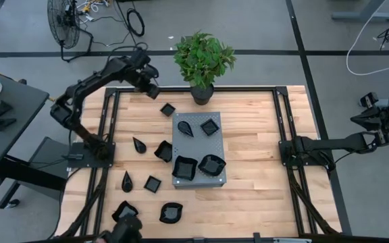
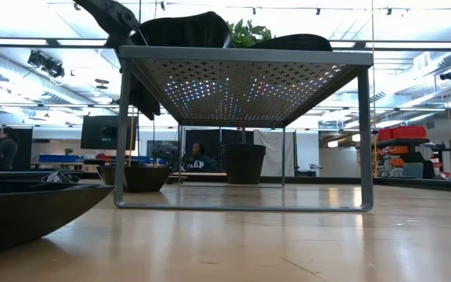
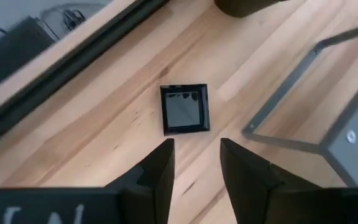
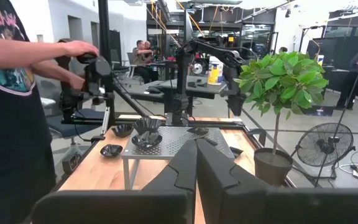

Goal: Pick & Place Mini shaped plates
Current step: Stack the black bowl on top of the black bowl on the shelf

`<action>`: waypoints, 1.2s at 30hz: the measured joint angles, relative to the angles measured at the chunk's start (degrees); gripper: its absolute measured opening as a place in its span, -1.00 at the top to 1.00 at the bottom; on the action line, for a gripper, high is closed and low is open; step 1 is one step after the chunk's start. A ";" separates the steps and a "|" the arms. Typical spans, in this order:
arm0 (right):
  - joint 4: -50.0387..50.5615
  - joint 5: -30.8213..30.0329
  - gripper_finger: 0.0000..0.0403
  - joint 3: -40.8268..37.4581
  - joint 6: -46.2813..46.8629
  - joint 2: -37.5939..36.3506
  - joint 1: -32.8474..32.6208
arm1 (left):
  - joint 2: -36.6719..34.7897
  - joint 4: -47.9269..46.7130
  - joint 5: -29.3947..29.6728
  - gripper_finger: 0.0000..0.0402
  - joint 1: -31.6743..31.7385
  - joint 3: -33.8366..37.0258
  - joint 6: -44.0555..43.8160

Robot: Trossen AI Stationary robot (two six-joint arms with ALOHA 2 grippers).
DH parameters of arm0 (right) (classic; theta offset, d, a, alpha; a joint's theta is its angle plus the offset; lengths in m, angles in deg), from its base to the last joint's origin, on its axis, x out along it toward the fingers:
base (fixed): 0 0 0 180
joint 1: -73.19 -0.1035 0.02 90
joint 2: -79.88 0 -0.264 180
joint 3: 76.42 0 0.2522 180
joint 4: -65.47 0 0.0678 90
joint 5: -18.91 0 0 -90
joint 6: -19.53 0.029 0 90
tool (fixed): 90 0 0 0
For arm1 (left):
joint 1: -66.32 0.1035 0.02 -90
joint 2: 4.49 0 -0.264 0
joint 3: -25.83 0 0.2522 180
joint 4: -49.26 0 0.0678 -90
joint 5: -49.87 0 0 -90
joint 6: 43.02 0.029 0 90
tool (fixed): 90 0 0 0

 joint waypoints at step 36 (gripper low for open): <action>0.00 0.00 0.92 -0.01 0.00 0.00 0.00 | 19.55 9.86 -2.49 -0.24 0.77 -0.04 -2.01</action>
